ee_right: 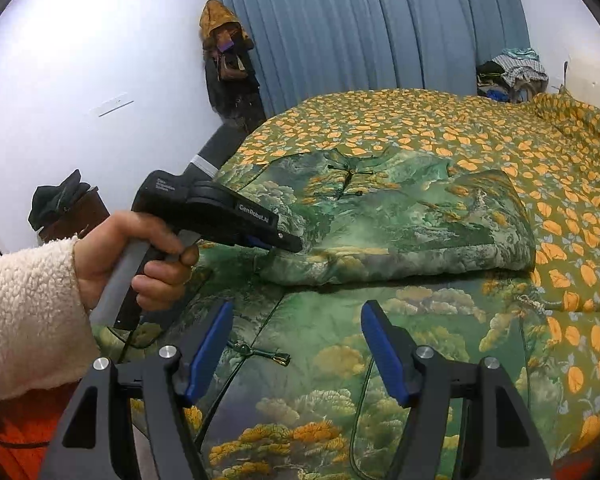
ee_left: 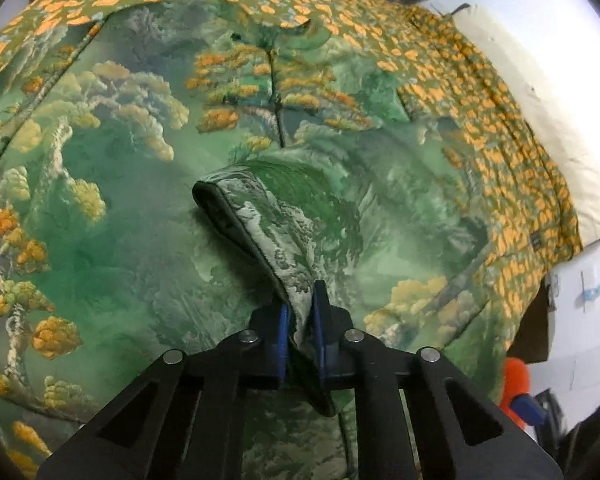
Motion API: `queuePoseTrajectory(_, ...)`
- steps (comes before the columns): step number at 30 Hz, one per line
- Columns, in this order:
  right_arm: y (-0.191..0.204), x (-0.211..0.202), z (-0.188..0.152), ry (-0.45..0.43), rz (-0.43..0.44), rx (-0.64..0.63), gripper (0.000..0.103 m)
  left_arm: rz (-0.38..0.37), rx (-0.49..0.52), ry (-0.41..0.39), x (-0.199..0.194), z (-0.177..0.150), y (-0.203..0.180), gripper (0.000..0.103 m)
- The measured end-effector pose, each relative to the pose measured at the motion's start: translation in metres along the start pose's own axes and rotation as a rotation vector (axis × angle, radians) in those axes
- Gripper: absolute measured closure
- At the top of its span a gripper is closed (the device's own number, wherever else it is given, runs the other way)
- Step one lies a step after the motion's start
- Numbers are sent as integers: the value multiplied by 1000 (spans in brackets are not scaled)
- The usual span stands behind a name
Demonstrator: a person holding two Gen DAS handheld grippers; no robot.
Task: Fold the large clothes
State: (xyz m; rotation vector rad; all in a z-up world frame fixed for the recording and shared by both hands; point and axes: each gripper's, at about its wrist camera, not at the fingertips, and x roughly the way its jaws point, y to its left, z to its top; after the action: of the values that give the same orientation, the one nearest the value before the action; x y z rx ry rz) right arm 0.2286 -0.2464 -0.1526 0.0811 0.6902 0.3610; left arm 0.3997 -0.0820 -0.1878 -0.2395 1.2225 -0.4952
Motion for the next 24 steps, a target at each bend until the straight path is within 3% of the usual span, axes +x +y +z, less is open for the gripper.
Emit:
queuePoseTrajectory(5, -17, -2, 5, -10, -30, 51, 35, 25, 61, -74, -27, 30, -2, 95)
queuePoseTrajectory(9, -45, -3, 21, -23, -89, 71, 35, 72, 53, -136, -38, 65, 18, 95)
queuePoseTrajectory(14, -93, 7, 57, -31, -193, 56, 35, 109, 3, -144, -17, 88, 55, 94)
queuePoseTrajectory(18, -141, 44, 91, 24, -261, 30, 35, 119, -28, -120, 5, 87, 72, 93)
queuePoseTrajectory(20, -158, 63, 106, 59, -259, 6, 45, 107, -41, -128, 7, 87, 76, 93)
queuePoseTrajectory(21, -164, 75, 113, 83, -260, -10, 56, 107, -40, -135, 8, 86, 76, 93)
queuePoseTrajectory(22, -170, 86, 119, 100, -258, -17, 62, 107, -38, -139, 8, 85, 76, 93)
queuePoseTrajectory(24, -184, 111, 128, 144, -220, 13, 62, 112, -34, -142, 11, 84, 76, 92)
